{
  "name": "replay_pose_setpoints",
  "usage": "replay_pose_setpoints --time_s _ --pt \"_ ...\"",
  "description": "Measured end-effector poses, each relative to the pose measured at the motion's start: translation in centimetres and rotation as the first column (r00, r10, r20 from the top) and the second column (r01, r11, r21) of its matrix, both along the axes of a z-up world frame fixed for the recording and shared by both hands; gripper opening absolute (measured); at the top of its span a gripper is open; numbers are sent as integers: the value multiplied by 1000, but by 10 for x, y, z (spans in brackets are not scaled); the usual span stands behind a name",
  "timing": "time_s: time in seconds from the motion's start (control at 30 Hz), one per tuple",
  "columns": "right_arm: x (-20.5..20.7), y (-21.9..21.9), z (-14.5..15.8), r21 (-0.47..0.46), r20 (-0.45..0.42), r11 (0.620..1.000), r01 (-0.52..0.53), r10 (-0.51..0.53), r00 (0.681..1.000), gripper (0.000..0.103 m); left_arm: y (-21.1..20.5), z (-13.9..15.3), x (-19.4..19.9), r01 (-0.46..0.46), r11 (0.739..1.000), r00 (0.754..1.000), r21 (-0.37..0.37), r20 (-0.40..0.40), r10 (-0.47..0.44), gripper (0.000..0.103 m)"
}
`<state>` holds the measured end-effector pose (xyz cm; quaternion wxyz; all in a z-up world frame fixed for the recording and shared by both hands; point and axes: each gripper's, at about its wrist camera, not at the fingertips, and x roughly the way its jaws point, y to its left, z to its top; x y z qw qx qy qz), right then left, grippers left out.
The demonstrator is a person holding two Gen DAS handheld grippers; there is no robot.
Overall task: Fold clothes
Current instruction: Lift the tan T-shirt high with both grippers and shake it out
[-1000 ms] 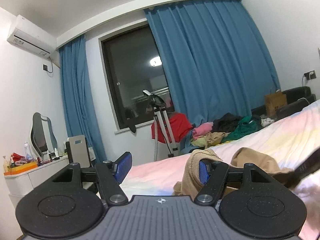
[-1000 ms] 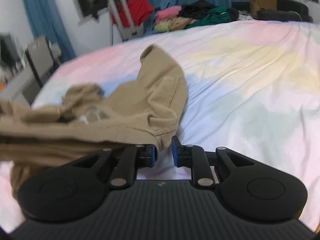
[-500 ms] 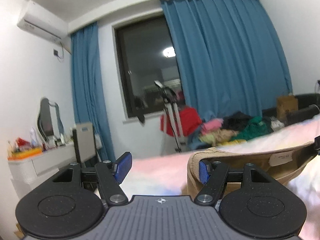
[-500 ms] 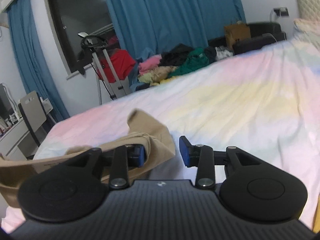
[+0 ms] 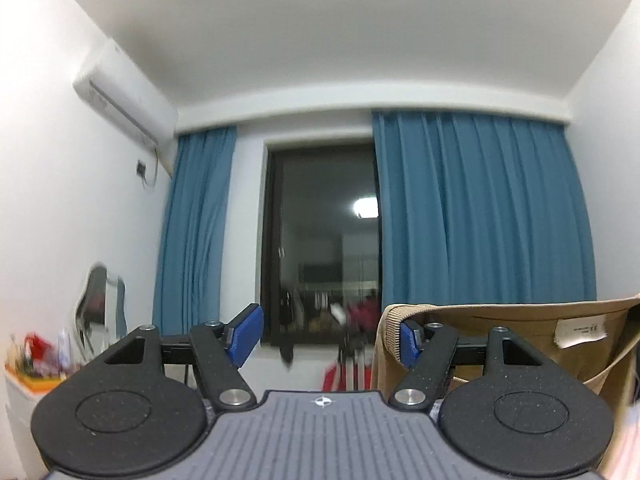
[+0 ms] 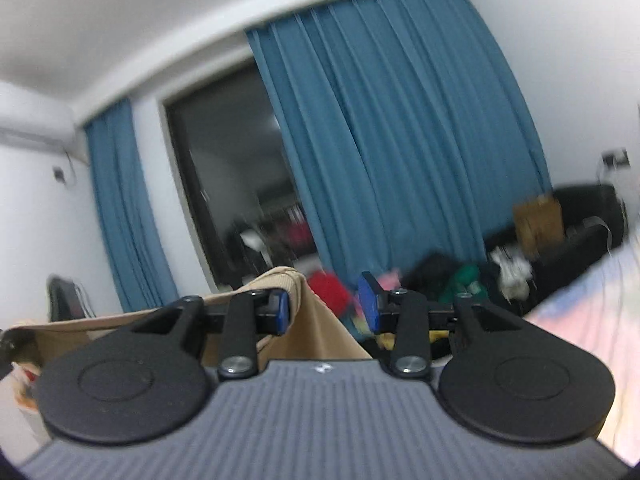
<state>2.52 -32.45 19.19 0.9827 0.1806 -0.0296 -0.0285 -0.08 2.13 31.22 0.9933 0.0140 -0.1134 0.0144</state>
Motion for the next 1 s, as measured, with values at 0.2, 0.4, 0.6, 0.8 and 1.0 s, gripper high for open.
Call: replay_pose_setpoints --time_s 0.2,0.4,0.6,0.8,1.0 --pt "-57 2 92 -76 116 997 -1 10 993 39 0 85 -49 4 999 997 -35 75 -1 74" --pt "-109 6 142 -146 193 989 13 16 981 39 -5 131 -89 -7 1000 996 -4 88 8 79" --pt "-123 10 148 -200 194 979 29 11 981 40 -10 132 -92 -31 998 996 59 82 26 81" --pt "-83 14 127 -207 129 978 25 2 992 41 -6 107 -25 -16 998 1000 59 -14 17 82" --pt "27 9 74 -193 6 981 2 -1 1000 43 -3 56 97 -28 996 991 86 -129 39 84"
